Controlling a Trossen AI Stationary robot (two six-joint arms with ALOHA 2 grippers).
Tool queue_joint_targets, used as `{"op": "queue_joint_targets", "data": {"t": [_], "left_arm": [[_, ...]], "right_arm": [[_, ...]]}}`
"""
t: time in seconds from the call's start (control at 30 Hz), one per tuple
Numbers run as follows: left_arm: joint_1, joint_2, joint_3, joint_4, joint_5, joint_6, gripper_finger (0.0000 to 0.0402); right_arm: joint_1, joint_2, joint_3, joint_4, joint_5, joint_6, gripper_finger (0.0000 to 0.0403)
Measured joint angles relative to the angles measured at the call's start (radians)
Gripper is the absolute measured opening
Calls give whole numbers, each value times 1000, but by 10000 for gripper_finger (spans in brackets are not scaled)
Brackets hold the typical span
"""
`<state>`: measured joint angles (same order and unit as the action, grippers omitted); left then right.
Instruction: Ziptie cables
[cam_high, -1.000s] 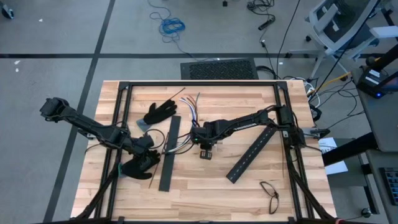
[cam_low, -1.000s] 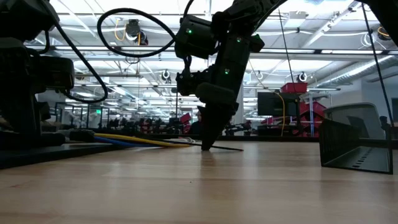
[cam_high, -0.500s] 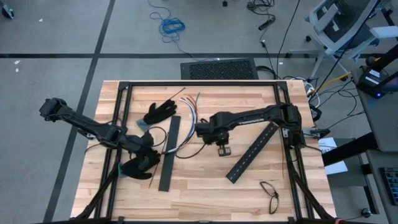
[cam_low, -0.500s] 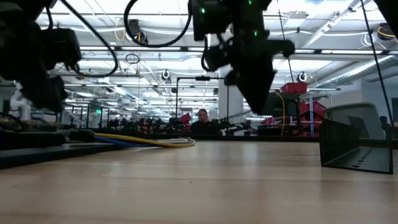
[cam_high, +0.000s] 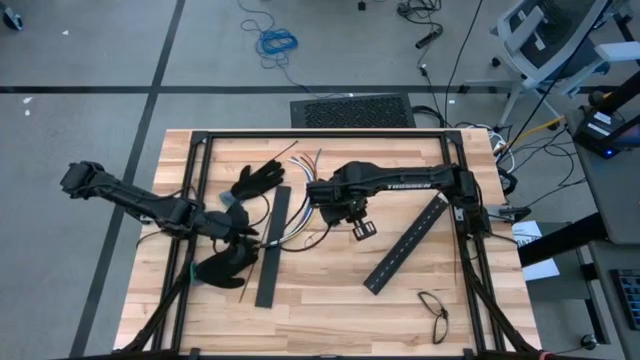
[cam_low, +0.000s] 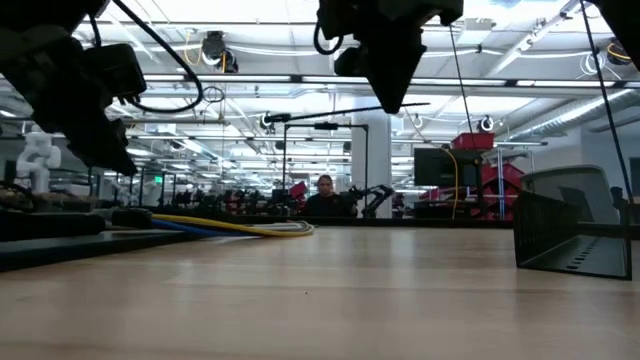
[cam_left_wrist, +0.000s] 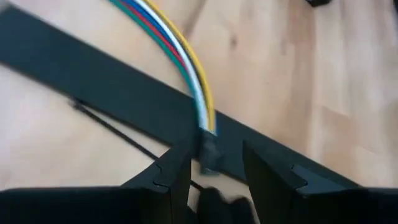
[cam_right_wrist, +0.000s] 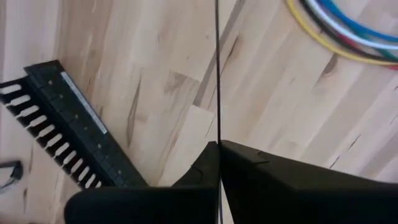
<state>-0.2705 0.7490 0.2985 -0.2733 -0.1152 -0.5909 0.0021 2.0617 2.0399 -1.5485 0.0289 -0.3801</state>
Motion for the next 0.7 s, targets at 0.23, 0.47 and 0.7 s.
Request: {"op": "queue_joint_targets", "data": {"t": [0.23, 0.47, 0.7], "left_arm": [[92, 11, 0, 90, 97, -4, 141], [274, 176, 29, 131, 289, 157, 142], [359, 438, 178, 139, 354, 422, 182]], "right_arm": [[-15, 2, -7, 1, 0, -6, 0], [-16, 2, -7, -14, 1, -29, 0], [-22, 1, -7, -17, 1, -22, 0]]}}
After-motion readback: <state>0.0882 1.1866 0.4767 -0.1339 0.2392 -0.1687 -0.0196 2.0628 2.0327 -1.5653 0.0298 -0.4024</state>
